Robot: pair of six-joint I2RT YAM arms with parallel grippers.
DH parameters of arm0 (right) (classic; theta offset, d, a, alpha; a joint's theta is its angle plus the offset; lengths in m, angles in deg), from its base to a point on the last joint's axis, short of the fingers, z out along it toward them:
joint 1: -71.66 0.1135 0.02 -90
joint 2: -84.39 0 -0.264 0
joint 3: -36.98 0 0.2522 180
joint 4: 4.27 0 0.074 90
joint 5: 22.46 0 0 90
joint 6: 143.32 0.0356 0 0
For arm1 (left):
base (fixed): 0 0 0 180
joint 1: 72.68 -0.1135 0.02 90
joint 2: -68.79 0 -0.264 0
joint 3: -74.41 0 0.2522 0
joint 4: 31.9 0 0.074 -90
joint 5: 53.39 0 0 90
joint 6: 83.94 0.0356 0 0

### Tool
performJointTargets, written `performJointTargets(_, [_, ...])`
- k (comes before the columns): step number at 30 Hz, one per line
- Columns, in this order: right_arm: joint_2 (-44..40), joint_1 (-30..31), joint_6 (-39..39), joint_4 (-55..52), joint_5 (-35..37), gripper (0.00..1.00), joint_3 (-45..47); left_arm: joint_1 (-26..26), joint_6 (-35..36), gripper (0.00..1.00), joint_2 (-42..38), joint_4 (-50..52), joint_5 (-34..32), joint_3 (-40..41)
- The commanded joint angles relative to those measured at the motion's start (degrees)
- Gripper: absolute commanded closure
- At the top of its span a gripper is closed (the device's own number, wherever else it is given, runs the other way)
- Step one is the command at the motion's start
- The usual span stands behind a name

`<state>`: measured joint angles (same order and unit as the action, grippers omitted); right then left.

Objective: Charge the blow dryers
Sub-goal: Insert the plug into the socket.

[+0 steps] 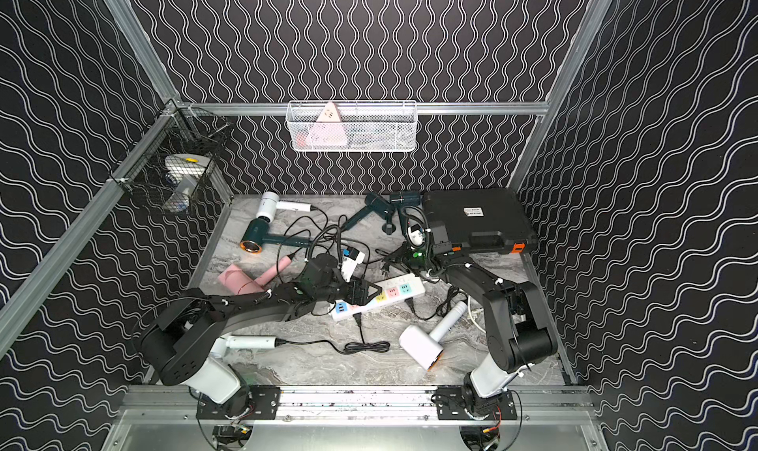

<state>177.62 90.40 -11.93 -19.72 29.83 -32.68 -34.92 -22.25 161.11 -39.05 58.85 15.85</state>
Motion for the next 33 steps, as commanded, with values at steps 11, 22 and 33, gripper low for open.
performJointTargets(11, [-0.3,7.0,-1.6,-1.7,8.3,1.0,-1.9,0.2,2.0,0.31,4.0,0.2,-0.1,-2.8])
performJointTargets(22, [-0.5,9.2,-1.8,-2.0,7.5,1.0,-1.3,0.2,2.0,0.66,5.4,-0.3,-0.2,-3.5])
performJointTargets(33, [0.2,9.4,-4.0,-6.6,7.3,1.0,-3.6,0.2,3.7,1.0,4.8,0.4,-0.8,-3.6])
